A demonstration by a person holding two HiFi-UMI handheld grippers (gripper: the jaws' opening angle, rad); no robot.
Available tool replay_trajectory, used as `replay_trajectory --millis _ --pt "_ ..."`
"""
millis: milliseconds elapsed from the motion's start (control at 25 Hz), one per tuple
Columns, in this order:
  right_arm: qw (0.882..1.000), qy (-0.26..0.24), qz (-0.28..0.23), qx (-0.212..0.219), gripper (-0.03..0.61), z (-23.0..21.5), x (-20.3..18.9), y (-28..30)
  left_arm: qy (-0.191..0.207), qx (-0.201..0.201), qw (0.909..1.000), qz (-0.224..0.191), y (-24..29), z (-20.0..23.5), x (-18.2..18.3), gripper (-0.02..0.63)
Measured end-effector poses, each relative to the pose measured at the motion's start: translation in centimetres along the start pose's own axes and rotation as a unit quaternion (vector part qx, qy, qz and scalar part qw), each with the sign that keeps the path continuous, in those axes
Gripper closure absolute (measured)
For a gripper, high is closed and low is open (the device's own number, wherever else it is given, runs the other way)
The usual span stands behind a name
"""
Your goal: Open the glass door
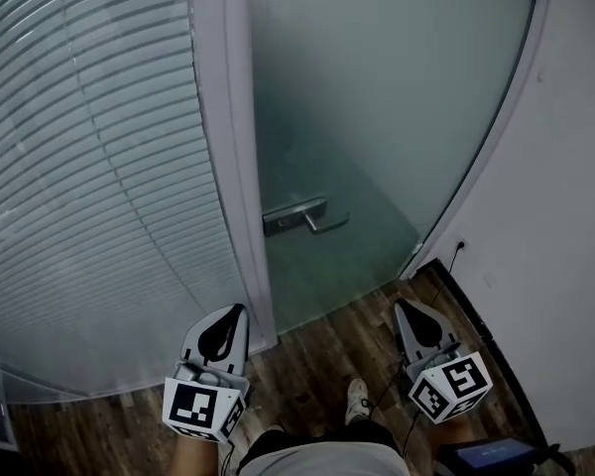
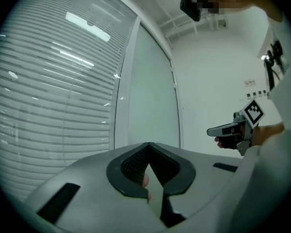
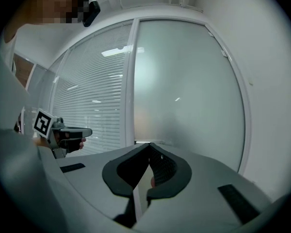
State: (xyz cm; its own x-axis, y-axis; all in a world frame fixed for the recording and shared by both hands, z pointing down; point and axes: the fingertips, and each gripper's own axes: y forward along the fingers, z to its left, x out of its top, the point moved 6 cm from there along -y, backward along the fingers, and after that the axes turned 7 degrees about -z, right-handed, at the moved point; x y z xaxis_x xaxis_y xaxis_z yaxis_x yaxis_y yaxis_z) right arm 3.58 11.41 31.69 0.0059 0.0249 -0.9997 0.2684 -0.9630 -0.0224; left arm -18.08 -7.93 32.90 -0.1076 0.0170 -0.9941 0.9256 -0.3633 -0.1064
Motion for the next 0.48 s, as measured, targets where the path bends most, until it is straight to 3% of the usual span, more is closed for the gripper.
replay_trajectory --millis 480 --pt "0.993 0.048 0.011 0.111 0.577 -14.3 -1.9 9.8 0.001 0.118 0.9924 0.033 10.3 -3.8 -0.6 0.615"
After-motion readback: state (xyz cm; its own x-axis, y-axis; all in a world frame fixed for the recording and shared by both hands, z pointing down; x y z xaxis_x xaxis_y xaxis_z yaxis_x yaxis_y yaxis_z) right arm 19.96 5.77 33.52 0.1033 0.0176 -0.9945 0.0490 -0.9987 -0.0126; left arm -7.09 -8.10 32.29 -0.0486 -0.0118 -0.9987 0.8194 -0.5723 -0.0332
